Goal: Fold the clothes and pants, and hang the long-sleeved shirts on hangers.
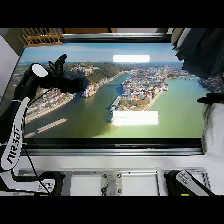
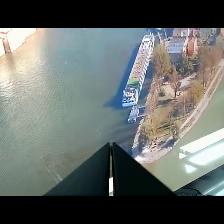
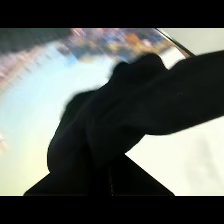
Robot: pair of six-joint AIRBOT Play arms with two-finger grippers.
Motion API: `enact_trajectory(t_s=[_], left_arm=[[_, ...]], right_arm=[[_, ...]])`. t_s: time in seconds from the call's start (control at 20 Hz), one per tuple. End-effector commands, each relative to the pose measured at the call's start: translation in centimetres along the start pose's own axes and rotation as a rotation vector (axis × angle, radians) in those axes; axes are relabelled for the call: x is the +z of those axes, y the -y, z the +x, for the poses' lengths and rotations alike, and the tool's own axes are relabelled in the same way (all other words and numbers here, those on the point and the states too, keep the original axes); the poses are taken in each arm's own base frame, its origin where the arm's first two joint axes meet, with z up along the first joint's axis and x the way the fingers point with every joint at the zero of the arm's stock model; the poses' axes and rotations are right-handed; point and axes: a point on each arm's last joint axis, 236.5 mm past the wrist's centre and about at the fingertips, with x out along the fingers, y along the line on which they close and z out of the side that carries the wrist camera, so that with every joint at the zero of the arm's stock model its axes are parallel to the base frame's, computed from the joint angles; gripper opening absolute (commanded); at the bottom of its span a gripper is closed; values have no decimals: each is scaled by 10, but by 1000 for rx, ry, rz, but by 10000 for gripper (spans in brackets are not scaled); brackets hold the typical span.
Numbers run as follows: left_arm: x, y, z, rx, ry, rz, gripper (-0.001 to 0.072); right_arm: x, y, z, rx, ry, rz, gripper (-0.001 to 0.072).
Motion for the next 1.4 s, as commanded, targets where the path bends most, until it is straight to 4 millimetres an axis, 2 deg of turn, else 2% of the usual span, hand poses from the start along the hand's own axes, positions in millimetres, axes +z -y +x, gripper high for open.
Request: enact_trajectory(t_s=[0.0, 0.15, 0.5, 0.55, 0.65, 0.7, 0.75, 0.85, 0.95, 1.0, 1.05, 1.15, 1.25, 1.35], left_arm=[[0, 0, 0, 0, 0, 2, 7], [0, 0, 0, 0, -1, 1, 8], [-3, 1, 0, -2, -12, 1, 8], [-3, 1, 0, -2, -12, 1, 8], [-3, 1, 0, -2, -13, 1, 8], [-3, 1, 0, -2, -13, 2, 7], [-3, 1, 0, -2, -13, 1, 7], [-3, 1, 0, -2, -13, 1, 7], [-3, 1, 0, -2, -13, 1, 8], [-3, 1, 0, -2, -13, 1, 8], [-3, 1, 0, -2, -13, 1, 8], [-4, 1, 0, -3, -16, 0, 8], [-4, 1, 0, -3, -17, 0, 8], [-4, 1, 0, -3, -17, 0, 8]], right_arm=[[-55, 69, -4, -285, -214, -15, 11], [-90, 106, -3, -432, -329, -10, 11], [-142, 117, 14, -457, -479, 0, 23], [-146, 117, 15, -459, -490, 9, 71], [-151, 112, 18, -435, -503, 19, 636], [-150, 105, 19, -408, -493, 29, 646], [-145, 92, 23, -352, -459, 41, 646], [-120, 36, 27, -140, -326, 51, 647], [-100, -41, 11, 116, -207, 1, 647], [-98, -82, -2, 243, -179, -40, 647], [-102, -117, -16, 346, -169, -85, 647], [-123, -176, -41, 511, -189, -193, 647], [-149, -214, -56, 601, -230, -298, 646], [-172, -241, -69, 669, -263, -384, 644]])
